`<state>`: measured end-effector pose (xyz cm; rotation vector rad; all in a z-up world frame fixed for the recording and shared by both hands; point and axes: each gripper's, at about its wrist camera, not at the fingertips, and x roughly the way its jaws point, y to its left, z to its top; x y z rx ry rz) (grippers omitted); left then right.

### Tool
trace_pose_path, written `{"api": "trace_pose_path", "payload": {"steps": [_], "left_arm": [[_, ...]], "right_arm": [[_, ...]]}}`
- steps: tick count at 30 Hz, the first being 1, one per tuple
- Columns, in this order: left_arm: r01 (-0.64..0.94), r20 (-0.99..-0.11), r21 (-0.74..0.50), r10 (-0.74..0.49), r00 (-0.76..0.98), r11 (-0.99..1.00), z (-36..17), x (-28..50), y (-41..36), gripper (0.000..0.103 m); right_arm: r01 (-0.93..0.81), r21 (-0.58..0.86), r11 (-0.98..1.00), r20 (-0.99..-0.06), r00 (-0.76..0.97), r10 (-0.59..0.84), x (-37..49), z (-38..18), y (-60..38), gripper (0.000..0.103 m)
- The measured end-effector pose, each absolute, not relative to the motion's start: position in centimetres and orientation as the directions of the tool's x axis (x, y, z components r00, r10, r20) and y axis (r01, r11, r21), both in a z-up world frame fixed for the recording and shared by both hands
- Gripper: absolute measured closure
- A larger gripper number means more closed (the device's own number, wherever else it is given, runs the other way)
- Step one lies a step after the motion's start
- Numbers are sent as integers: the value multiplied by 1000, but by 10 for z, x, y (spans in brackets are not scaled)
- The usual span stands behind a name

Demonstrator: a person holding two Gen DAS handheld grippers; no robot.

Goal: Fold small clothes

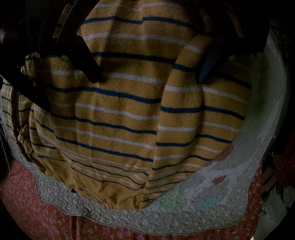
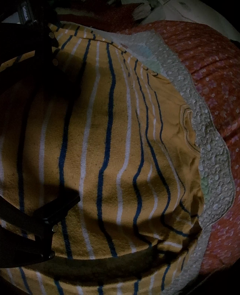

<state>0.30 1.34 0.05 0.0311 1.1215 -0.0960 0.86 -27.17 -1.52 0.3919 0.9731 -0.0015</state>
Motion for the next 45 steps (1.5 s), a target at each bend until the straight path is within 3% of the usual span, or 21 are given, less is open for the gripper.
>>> {"api": "trace_pose_path", "payload": {"steps": [8,19,45], "left_arm": [[81,-893,-14,-49,448,997,-1,0,16,0],[64,-877,1,-30,479,998,-1,-2,11,0],[62,-873,3,-27,487,998,-1,-2,11,0]], "right_arm": [[196,228,954,-846,525,94,15,-7,-268,0],[169,-41,985,-835,535,-127,15,7,-241,0],[181,-50,982,-833,536,-141,13,7,-237,0]]}}
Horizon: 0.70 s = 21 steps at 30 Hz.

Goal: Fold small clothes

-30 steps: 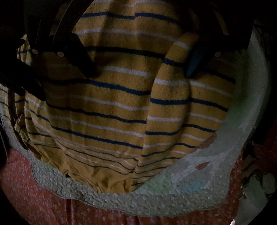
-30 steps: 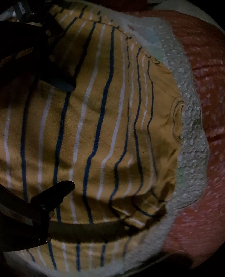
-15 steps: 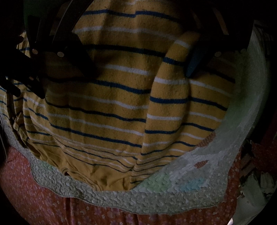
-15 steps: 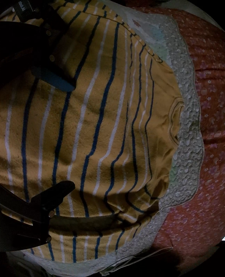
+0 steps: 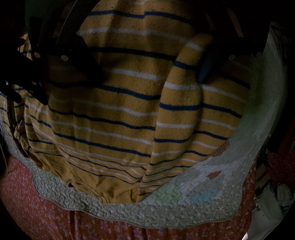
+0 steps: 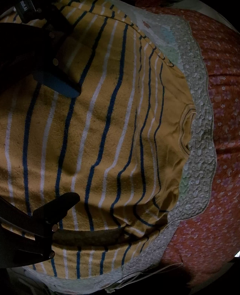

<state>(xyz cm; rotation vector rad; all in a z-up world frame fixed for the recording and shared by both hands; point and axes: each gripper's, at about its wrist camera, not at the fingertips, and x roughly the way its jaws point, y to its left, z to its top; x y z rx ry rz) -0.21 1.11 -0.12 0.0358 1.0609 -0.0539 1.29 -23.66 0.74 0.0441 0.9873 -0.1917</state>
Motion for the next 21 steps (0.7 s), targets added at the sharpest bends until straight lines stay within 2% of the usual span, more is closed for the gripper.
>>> {"api": "trace_pose_path", "payload": {"steps": [8,21], "left_arm": [[62,-873,4,-27,487,998,-1,-2,11,0],[63,-873,4,-27,487,998,-1,-2,12,0]], "right_arm": [[180,-58,982,-831,536,-147,13,8,-236,0],[150,-173,973,-801,554,-228,12,11,-223,0]]}}
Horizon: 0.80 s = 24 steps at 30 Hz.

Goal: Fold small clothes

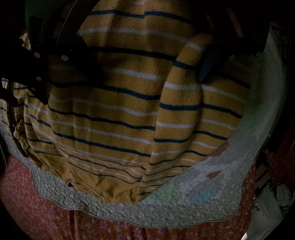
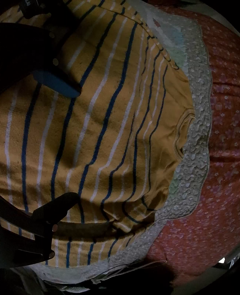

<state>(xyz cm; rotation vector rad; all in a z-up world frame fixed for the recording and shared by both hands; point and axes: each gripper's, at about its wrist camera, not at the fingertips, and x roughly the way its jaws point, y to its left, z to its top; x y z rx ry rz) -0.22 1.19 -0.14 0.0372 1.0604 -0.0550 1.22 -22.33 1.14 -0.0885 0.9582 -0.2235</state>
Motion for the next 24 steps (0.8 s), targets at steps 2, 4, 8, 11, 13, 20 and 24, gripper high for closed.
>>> {"api": "trace_pose_path", "payload": {"steps": [2,4,8,11,13,20,24], "left_arm": [[64,-873,4,-27,487,998,-1,-2,12,0],[64,-873,4,-27,487,998,-1,-2,12,0],[64,-873,4,-27,487,998,-2,-2,12,0],[64,-873,4,-27,488,998,-2,-2,12,0],[64,-872,5,-27,488,998,-2,-2,12,0],[64,-873,5,-27,488,998,-2,-3,12,0],[64,-872,5,-27,488,998,-2,-3,12,0]], "right_arm": [[150,-173,973,-801,554,-228,12,12,-223,0],[150,-174,973,-800,554,-229,12,11,-223,0],[151,-171,974,-802,553,-227,12,11,-223,0],[151,-170,974,-802,553,-226,11,11,-224,0],[151,-171,974,-802,553,-226,11,11,-224,0],[153,-171,973,-802,552,-227,12,11,-223,0],[154,-169,974,-803,551,-227,12,11,-223,0]]}}
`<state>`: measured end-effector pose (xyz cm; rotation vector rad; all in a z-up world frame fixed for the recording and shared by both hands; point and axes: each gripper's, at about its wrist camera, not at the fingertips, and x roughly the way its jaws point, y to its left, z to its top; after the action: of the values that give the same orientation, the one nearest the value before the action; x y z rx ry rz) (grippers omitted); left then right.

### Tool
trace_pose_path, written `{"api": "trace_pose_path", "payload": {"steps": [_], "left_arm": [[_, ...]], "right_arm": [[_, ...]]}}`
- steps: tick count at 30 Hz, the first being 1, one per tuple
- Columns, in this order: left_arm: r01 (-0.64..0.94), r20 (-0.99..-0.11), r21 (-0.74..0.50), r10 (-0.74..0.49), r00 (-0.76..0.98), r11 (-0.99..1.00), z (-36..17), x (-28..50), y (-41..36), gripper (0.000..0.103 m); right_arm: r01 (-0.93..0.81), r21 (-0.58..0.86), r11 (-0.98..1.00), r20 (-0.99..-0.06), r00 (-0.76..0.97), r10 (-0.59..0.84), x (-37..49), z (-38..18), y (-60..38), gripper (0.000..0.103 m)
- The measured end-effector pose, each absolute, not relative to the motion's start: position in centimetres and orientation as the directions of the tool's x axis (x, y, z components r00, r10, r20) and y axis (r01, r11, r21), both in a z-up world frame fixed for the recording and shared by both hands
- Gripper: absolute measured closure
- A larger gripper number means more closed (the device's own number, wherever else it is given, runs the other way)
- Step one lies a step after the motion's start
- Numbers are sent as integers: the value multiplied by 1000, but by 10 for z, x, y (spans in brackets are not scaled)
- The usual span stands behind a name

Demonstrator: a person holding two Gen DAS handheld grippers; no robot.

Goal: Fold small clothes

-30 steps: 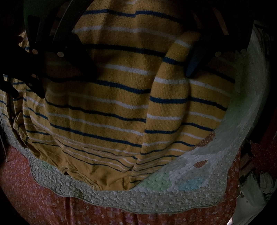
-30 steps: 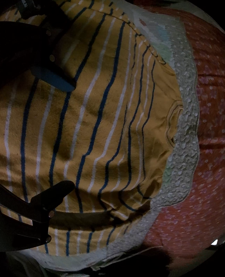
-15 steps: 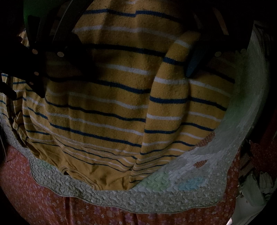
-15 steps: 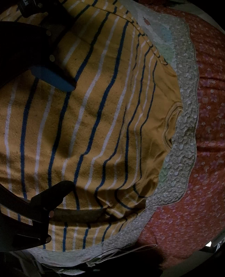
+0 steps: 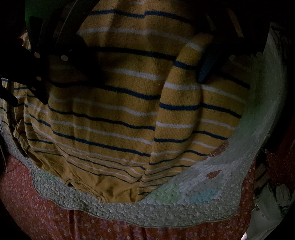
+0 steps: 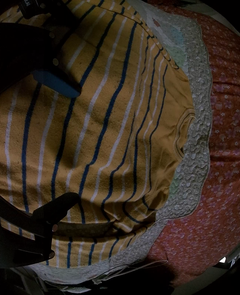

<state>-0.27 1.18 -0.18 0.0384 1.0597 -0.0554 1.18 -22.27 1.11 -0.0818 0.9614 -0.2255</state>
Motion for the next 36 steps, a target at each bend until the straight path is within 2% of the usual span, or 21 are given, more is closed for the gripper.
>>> {"api": "trace_pose_path", "payload": {"steps": [13,16,21,22,23,24,25,29,33,36], "left_arm": [[64,-872,6,-26,489,998,-2,-3,12,0],[65,-867,9,-24,497,998,-2,-4,13,0],[72,-861,17,-22,508,997,3,-5,17,0],[67,-863,17,-19,506,998,5,-6,17,0],[60,-863,19,-14,505,998,8,-8,18,0],[52,-863,20,-9,505,998,11,-10,18,0],[46,-861,21,-6,509,999,14,-14,17,0],[36,-834,-12,-30,551,999,34,-35,20,0],[64,-807,-40,-70,586,997,47,-54,18,0],[89,-802,-60,-101,588,994,49,-58,14,0]], "right_arm": [[163,-147,976,-806,552,-214,12,10,-225,0],[163,-53,985,-817,561,-136,15,7,-236,0],[198,237,951,-843,528,100,19,-8,-273,0],[208,257,944,-841,530,112,18,-8,-277,2],[207,251,946,-836,540,104,15,-4,-279,6],[186,225,957,-826,557,86,10,3,-281,14],[167,191,967,-811,582,59,2,12,-284,17],[186,61,981,-748,659,-78,-54,45,-326,16],[229,63,971,-809,582,-85,-100,37,-369,16],[235,90,968,-859,510,-44,-132,17,-378,21]]}}
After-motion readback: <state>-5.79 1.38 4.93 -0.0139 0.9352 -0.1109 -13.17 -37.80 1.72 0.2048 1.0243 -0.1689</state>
